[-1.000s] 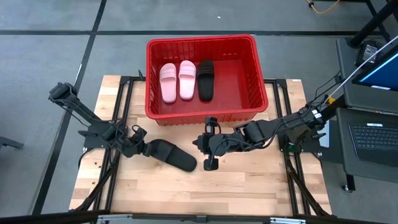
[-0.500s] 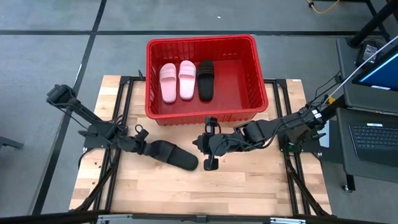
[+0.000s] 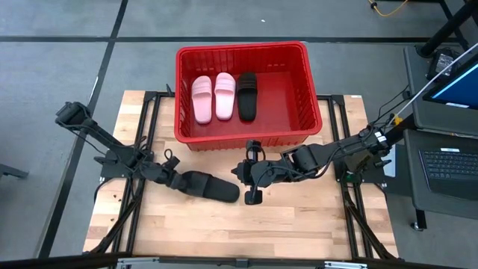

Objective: Pick and place slides into bin
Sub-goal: Put the black slide into the red bin

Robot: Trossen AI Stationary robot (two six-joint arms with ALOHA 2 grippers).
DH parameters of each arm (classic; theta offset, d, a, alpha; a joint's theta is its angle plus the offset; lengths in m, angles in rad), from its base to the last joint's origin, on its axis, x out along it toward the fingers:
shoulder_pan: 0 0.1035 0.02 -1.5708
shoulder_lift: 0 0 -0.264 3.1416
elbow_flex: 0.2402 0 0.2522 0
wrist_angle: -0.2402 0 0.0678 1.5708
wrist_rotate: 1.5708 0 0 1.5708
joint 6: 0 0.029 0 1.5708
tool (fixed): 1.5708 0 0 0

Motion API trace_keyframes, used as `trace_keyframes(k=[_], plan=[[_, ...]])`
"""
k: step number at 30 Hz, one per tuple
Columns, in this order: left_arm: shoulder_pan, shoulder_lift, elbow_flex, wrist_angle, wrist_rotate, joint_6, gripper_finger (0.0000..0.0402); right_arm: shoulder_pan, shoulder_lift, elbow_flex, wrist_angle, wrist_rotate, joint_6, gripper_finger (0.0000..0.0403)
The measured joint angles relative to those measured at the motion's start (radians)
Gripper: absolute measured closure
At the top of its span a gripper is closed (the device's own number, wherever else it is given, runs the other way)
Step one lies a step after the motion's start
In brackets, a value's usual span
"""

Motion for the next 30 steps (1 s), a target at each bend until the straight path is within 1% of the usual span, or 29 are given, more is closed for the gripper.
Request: trace_keyframes(k=[8, 19, 25, 30], plan=[[0.0, 0.027, 0.0, -0.034, -0.012, -0.036, 0.0261, 0.0, 0.0, 0.0, 0.0, 0.0, 0.0, 0.0396], [0.0, 0.042, 0.0, 0.018, 0.003, -0.03, 0.0261, 0.0, 0.0, 0.0, 0.0, 0.0, -0.004, 0.0396], [0.0, 0.051, 0.0, 0.018, 0.003, -0.042, 0.0261, 0.0, 0.0, 0.0, -0.001, 0.0, -0.011, 0.0396], [0.0, 0.089, 0.0, 0.049, 0.0, -0.054, 0.0277, 0.0, 0.0, 0.0, -0.001, 0.0, -0.03, 0.0396]])
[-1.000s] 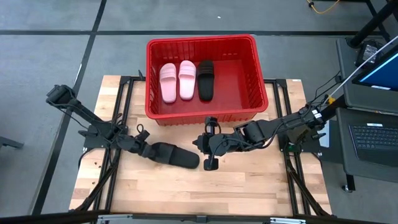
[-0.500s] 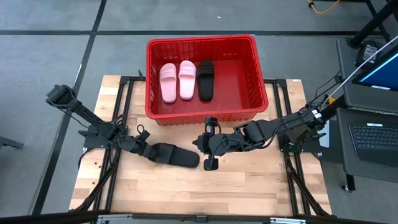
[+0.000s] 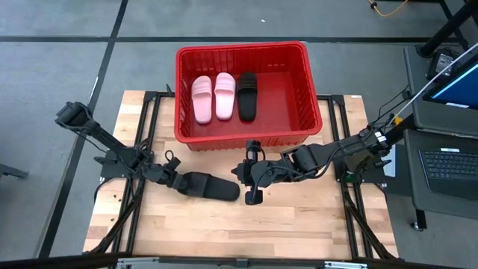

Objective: Pick and place slides into bin
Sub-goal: Put the black slide into the red bin

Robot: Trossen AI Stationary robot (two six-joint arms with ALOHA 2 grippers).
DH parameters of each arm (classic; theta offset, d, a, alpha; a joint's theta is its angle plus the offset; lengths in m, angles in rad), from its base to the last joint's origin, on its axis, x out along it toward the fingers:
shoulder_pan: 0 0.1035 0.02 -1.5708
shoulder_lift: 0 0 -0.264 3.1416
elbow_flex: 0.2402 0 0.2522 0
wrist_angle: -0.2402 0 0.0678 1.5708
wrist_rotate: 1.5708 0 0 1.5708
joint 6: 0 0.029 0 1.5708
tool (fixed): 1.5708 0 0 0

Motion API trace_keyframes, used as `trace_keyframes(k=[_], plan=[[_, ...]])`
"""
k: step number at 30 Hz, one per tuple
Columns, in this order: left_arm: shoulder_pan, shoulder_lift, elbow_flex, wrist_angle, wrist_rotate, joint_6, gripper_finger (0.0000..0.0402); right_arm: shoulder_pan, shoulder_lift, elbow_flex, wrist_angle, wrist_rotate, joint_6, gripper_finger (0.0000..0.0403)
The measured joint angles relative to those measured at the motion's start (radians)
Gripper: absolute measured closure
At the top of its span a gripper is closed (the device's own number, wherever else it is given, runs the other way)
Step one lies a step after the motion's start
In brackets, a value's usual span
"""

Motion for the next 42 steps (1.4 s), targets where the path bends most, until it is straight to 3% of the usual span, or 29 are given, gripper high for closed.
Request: trace_keyframes(k=[13, 28, 34, 42], plan=[[0.0, 0.095, 0.0, 0.11, -0.021, 0.057, 0.0391, 0.0, 0.0, 0.0, -0.001, 0.0, -0.003, 0.0396], [-0.014, 0.098, 0.003, 0.354, -0.078, 0.238, 0.0398, 0.0, 0.0, 0.0, -0.04, 0.0, -0.006, 0.0396], [-0.041, 0.095, 0.037, 0.451, -0.073, 0.31, 0.0398, 0.002, 0.0, 0.001, -0.044, 0.001, -0.091, 0.0396], [-0.042, 0.093, 0.119, 0.459, -0.136, 0.396, 0.0398, 0.004, -0.002, 0.057, -0.047, 0.014, -0.184, 0.0396]])
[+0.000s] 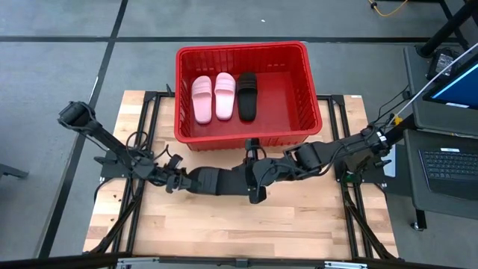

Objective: Pick and place slides into bin
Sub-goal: Put the black slide into the red bin

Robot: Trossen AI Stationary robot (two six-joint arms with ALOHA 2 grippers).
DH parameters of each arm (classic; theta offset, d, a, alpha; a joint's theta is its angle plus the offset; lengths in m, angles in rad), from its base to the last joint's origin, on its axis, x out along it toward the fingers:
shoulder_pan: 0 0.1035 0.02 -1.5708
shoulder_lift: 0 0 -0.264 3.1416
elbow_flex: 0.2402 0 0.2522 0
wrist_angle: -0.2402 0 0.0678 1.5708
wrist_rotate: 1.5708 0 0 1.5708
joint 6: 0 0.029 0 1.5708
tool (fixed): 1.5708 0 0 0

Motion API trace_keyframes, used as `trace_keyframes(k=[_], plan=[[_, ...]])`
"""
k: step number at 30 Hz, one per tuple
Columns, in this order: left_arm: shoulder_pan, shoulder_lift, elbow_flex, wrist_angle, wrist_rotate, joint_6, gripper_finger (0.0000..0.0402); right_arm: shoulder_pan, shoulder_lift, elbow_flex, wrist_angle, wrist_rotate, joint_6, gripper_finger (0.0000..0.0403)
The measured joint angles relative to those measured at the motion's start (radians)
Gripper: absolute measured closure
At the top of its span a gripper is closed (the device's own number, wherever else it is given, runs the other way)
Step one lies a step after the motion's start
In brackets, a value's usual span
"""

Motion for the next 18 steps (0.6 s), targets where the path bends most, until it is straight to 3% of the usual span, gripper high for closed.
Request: trace_keyframes(k=[7, 18], plan=[[0.0, 0.0, 0.08, -0.002, -0.017, 0.074, 0.0398, 0.008, -0.001, 0.066, -0.003, -0.007, -0.059, 0.0395], [0.083, -0.001, 0.163, -0.014, -0.015, 0.078, 0.0398, 0.058, -0.001, 0.087, -0.039, -0.042, -0.314, 0.0396]])
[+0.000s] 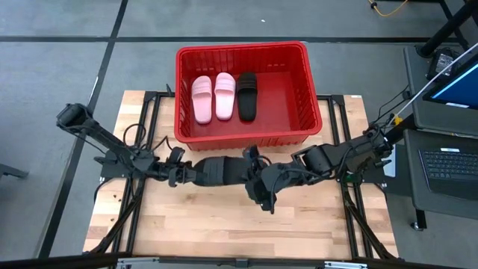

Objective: Pick and place slides into bin
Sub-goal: Put the black slide into the red bin

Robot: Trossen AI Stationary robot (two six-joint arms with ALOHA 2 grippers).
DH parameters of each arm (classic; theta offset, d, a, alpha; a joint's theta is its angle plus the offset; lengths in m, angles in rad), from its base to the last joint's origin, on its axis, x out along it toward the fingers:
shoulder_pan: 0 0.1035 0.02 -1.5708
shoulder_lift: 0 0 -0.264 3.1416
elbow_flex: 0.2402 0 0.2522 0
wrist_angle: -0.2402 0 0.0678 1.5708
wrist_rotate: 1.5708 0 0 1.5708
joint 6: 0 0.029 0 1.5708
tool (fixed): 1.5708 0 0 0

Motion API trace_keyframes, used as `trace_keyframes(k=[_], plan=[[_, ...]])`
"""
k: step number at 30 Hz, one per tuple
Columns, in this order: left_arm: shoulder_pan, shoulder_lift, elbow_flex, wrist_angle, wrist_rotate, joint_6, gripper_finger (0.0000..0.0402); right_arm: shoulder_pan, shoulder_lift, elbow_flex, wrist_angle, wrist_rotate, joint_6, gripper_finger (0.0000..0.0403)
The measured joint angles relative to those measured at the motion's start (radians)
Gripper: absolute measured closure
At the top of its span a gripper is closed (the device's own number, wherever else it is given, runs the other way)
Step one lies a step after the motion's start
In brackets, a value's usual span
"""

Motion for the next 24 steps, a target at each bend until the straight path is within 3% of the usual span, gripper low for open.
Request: trace_keyframes(k=[4, 10, 17, 24], plan=[[0.045, 0.0, 0.06, -0.08, 0.018, -0.003, 0.0398, 0.007, 0.0, 0.0, -0.008, 0.001, -0.075, 0.0399], [0.121, 0.0, 0.206, -0.325, 0.136, 0.002, 0.0398, 0.006, 0.001, 0.0, -0.06, 0.003, -0.17, 0.0399], [0.198, 0.0, 0.326, -0.52, 0.219, 0.057, 0.0398, -0.003, 0.003, 0.035, -0.14, 0.018, -0.183, 0.04], [0.258, 0.0, 0.352, -0.548, 0.278, 0.058, 0.0398, -0.005, 0.002, 0.068, -0.153, 0.194, -0.22, 0.0379]])
